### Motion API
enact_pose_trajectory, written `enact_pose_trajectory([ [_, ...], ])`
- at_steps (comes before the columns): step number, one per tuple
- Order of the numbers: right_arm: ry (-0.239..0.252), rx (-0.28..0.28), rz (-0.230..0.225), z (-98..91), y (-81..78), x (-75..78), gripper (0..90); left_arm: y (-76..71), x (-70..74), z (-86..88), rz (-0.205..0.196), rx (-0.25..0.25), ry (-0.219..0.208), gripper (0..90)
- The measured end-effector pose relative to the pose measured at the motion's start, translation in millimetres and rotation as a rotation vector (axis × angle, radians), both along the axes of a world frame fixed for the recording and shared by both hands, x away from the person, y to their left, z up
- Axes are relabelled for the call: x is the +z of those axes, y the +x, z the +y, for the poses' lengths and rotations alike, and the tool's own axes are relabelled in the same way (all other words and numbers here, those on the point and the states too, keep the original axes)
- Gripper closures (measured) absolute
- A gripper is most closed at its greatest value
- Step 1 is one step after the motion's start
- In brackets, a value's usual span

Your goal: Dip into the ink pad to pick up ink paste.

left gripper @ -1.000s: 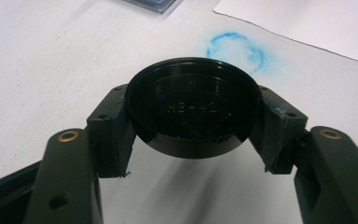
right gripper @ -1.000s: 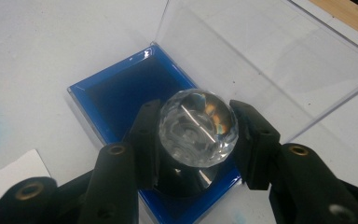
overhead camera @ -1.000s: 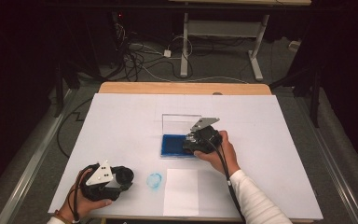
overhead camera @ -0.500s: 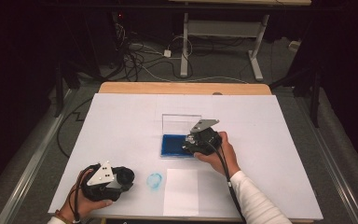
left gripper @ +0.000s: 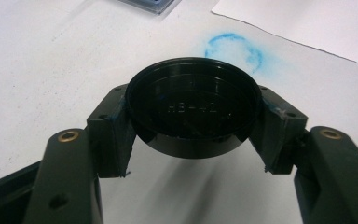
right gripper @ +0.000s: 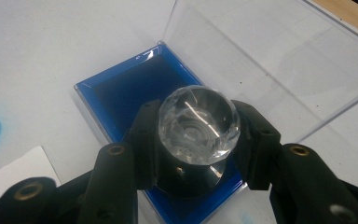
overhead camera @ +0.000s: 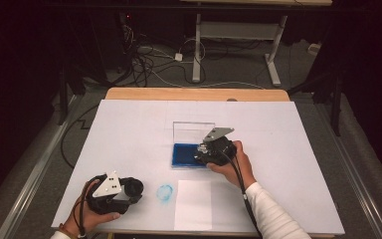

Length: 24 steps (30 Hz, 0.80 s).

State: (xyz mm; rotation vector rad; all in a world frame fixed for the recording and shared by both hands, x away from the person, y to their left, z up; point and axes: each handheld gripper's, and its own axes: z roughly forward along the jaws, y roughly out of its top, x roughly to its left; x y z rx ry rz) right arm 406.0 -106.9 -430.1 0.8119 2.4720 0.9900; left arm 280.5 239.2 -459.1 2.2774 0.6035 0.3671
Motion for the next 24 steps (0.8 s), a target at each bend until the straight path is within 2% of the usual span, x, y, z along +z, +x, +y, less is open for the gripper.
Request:
enact_pose_trajectory([
  [4, 0.007, 0.006, 0.010, -2.8, 1.5, 2.8, 57.1, 2.7, -0.8, 1.1, 0.003, 0.002, -0.007, 36.7],
  [8, 0.069, -0.002, -0.009, -11.0, -0.1, 10.7, 57.1, 4.7, -1.7, 1.3, 0.009, 0.006, -0.014, 36.7],
  [14, 0.123, 0.004, -0.037, -22.0, -8.9, 28.3, 57.1, 6.2, -1.5, -1.5, 0.002, 0.000, -0.006, 36.6],
  [24, 0.155, 0.025, -0.073, -31.8, -23.7, 46.1, 57.1, 6.1, -0.2, -0.3, -0.003, 0.006, -0.013, 36.7],
])
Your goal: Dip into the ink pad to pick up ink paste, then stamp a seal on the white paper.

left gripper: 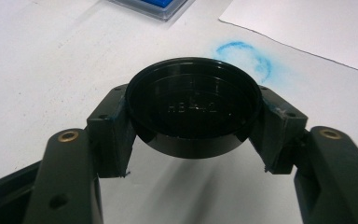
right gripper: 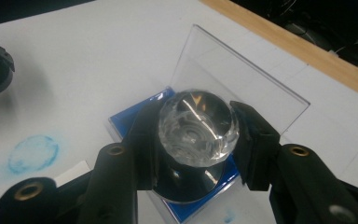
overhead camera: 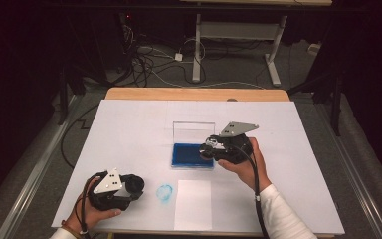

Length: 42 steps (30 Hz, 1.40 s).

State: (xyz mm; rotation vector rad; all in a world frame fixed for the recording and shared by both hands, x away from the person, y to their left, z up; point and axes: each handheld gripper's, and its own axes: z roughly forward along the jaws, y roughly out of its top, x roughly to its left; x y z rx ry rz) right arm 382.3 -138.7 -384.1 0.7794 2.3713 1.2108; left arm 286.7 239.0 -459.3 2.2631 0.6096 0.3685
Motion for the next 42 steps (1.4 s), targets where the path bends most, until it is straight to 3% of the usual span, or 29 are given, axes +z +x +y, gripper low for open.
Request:
enact_pose_trajectory([
  [20, 0.018, 0.020, -0.024, -1.2, -12.2, 13.2, 57.1, 0.6, -4.1, -6.3, 0.003, -0.021, 0.029, 36.6],
  [33, 0.040, 0.039, -0.043, -1.3, -24.0, 19.8, 57.1, 2.8, -4.0, -10.9, 0.010, -0.032, 0.016, 36.6],
  [42, 0.070, 0.077, -0.058, 1.6, -36.3, 25.4, 57.1, 7.6, -3.9, -30.4, 0.022, -0.066, -0.001, 36.7],
])
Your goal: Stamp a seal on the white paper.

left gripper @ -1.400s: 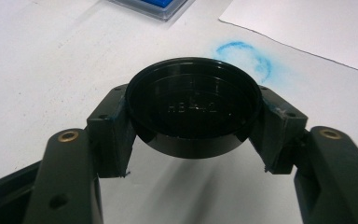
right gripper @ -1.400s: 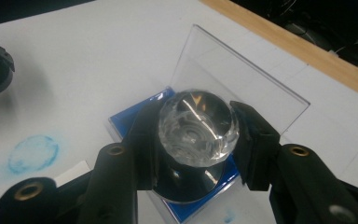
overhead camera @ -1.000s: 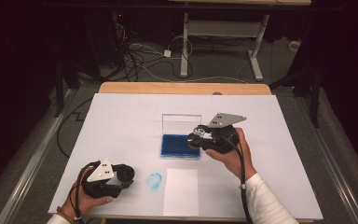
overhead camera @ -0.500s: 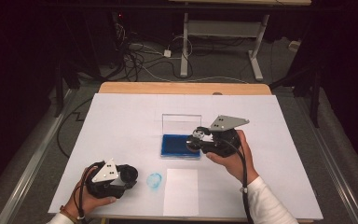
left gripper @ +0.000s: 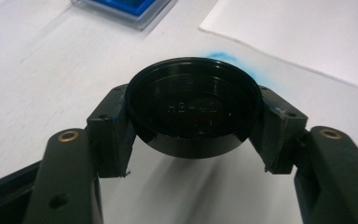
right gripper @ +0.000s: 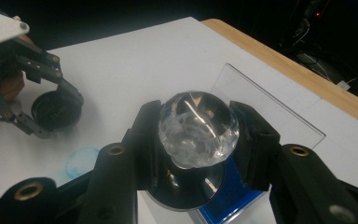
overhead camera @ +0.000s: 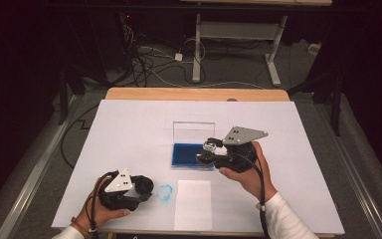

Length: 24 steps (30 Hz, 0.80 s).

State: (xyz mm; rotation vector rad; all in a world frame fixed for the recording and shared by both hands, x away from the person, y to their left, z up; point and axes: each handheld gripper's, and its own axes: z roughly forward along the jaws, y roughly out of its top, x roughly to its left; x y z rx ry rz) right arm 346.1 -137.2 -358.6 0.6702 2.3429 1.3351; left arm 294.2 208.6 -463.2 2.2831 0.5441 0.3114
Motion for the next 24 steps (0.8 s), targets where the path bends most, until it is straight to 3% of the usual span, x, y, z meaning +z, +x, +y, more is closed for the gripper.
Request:
enact_pose_trajectory([
  [8, 0.031, 0.043, -0.004, 6.3, -11.6, 6.0, 57.1, 1.4, 4.5, -25.6, -0.003, -0.033, -0.034, 36.6],
  [24, 0.045, 0.118, 0.018, 21.9, -26.2, 1.7, 57.1, 5.0, 10.0, -55.1, -0.019, -0.069, -0.077, 36.7],
])
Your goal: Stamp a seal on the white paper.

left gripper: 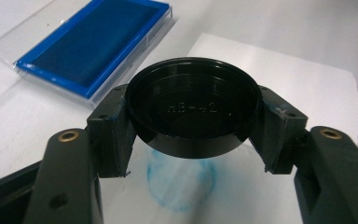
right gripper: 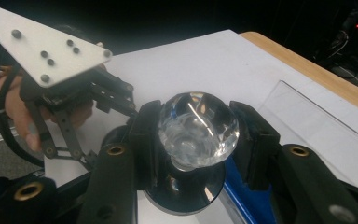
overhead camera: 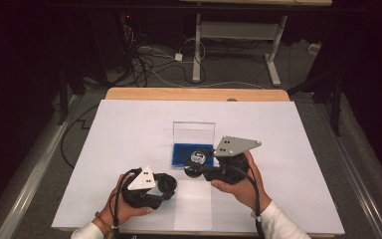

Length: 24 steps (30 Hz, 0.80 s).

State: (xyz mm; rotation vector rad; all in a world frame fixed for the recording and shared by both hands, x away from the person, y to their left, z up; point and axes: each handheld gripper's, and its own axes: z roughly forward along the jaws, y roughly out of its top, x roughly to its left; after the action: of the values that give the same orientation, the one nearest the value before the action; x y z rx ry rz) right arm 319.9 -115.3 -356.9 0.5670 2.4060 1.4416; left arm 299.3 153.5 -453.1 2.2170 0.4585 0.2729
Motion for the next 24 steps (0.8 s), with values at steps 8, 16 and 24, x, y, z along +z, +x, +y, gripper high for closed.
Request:
enact_pose_trajectory([
  [8, 0.026, 0.030, -0.002, 10.5, -10.8, -1.7, 57.1, -3.5, 4.9, -14.8, -0.026, -0.019, -0.037, 36.7],
  [16, 0.011, 0.060, 0.016, 21.7, -15.7, -9.6, 57.1, -3.9, 5.8, -25.8, -0.044, -0.034, -0.052, 36.7],
  [24, 0.006, 0.058, 0.037, 23.7, -13.2, -16.4, 57.1, -2.9, 9.1, -30.1, -0.043, -0.035, -0.072, 36.7],
])
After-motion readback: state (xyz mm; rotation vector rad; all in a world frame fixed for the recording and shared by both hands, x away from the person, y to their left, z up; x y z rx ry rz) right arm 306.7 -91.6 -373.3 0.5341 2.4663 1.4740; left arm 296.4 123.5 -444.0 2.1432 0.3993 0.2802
